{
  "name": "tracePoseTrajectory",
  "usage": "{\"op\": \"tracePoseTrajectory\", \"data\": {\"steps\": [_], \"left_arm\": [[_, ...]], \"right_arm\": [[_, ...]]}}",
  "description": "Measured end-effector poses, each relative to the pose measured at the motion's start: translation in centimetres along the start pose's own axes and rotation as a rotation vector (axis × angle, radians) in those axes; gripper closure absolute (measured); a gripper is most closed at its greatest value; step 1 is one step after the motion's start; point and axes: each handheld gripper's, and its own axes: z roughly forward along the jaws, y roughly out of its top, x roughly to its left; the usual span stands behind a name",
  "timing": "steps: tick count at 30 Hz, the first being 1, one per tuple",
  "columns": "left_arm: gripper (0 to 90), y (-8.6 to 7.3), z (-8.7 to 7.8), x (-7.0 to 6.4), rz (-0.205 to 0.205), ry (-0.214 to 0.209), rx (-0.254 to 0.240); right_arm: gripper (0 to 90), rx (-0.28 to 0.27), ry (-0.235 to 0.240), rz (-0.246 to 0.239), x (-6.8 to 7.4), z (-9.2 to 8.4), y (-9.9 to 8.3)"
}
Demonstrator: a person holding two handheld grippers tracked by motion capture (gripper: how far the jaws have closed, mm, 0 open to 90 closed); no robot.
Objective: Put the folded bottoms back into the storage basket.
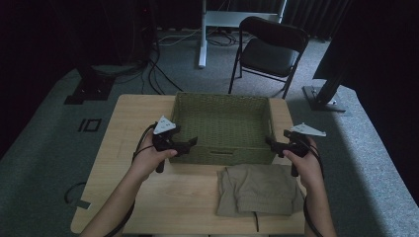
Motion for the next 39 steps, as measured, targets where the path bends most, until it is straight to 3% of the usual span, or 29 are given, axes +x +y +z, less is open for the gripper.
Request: {"op": "tracePoseTrajectory", "data": {"steps": [10,21,31,39], "left_arm": [[18.4,-2.1,0.8,-2.5,0.013,-0.075,0.019],[18.4,-4.3,2.3,-4.9,0.022,-0.119,0.063],[18.4,-6.2,4.0,-6.4,0.038,-0.117,0.107],[18.4,-8.2,5.9,-7.8,0.021,-0.127,0.163]], "right_arm": [[14.5,0.004,0.013,0.002,0.3,-0.9,-1.8],[14.5,0.019,0.009,-0.016,0.5,-2.1,-3.6],[14.2,0.058,-0.011,-0.011,0.1,-3.1,-6.5],[13.7,0.095,-0.052,-0.002,-0.8,-3.9,-9.0]]}}
